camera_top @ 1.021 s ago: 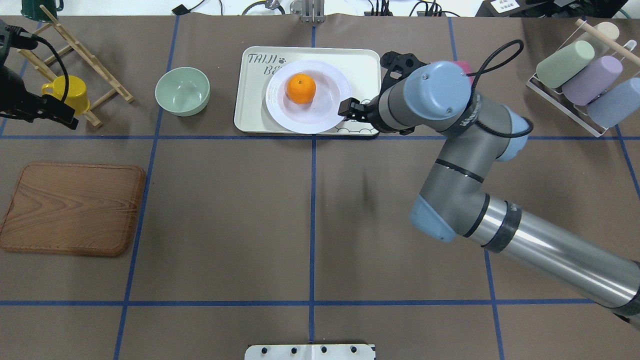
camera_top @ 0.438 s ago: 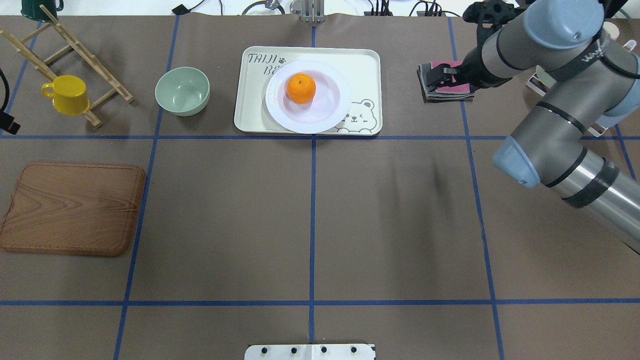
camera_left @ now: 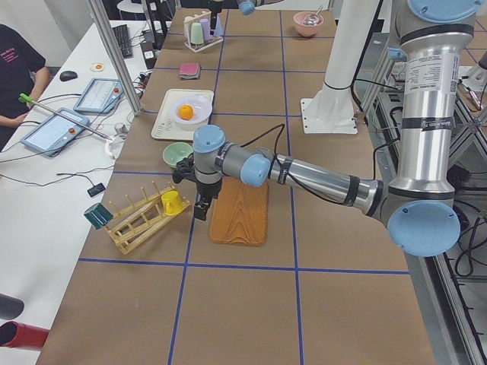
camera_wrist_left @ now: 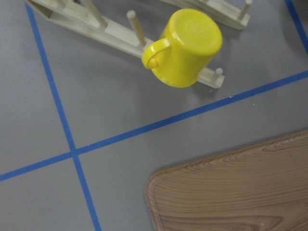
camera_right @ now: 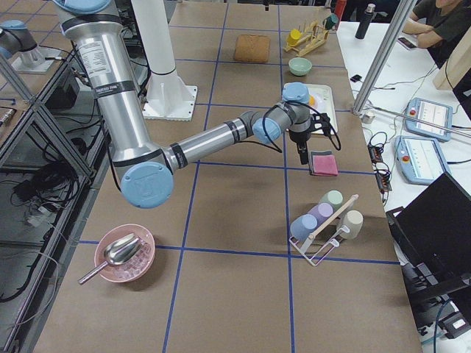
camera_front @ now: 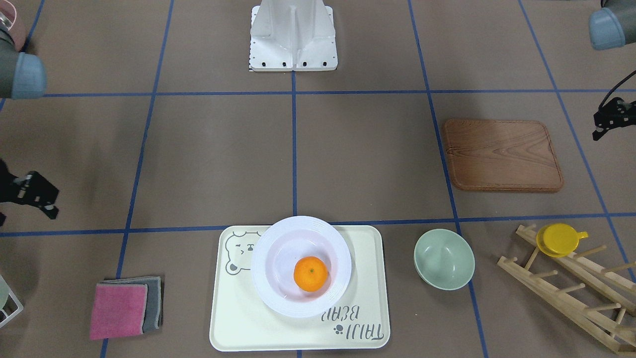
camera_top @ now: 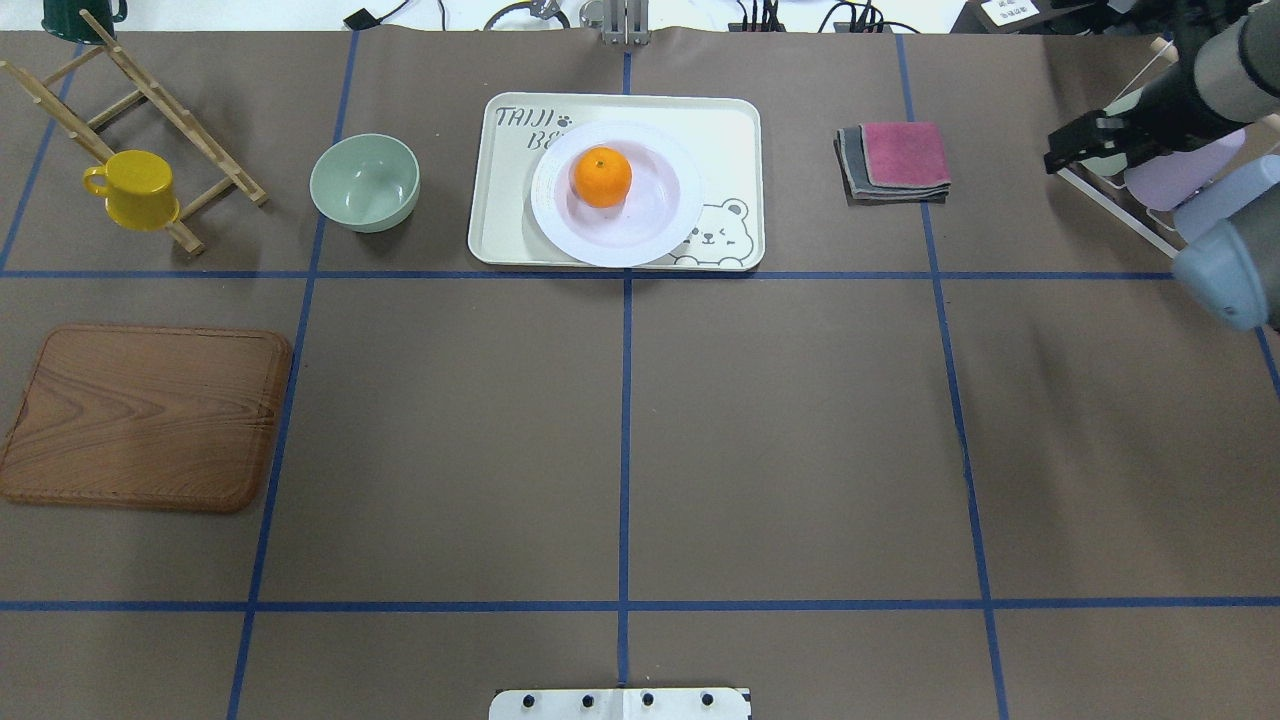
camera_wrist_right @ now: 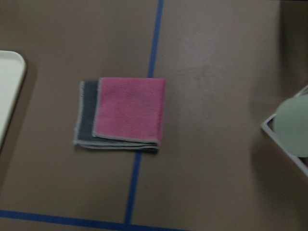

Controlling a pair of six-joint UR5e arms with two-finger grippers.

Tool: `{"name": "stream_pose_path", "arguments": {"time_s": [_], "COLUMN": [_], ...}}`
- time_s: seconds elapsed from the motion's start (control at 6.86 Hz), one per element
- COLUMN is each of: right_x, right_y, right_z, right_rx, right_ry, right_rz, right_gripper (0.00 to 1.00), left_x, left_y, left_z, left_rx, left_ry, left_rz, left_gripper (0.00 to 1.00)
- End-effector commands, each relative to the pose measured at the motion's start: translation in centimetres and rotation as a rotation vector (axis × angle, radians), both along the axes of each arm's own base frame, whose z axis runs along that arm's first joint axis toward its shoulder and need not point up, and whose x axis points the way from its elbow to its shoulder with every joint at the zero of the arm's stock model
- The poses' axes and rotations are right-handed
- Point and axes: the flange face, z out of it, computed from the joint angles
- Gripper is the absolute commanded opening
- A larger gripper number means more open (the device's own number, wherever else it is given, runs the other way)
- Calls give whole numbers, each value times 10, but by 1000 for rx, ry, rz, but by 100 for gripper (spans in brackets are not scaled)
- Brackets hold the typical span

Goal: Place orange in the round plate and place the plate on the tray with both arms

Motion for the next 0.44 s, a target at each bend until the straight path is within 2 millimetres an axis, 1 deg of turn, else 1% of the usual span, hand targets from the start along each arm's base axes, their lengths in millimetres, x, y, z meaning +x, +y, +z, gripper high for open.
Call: {"name": "stream_pose_path", "arguments": {"time_s": [0.0,0.15,0.29], "right_x": [119,136,144], "right_y": [22,47,57], "right_z": [58,87,100], "right_rx": [-39,-54,-99], "right_ry": [66,98,101], "right_rz": [-126,-192,-213], "right_gripper": [100,100,100], "left_x": [-16,-17,-17], "left_y": [18,22,22], "left_z": [22,25,27], "left_rx": [-56,-62,-68], "left_ry": [15,15,13], "left_rz": [-21,-20,-23], "left_gripper": [97,97,97]}}
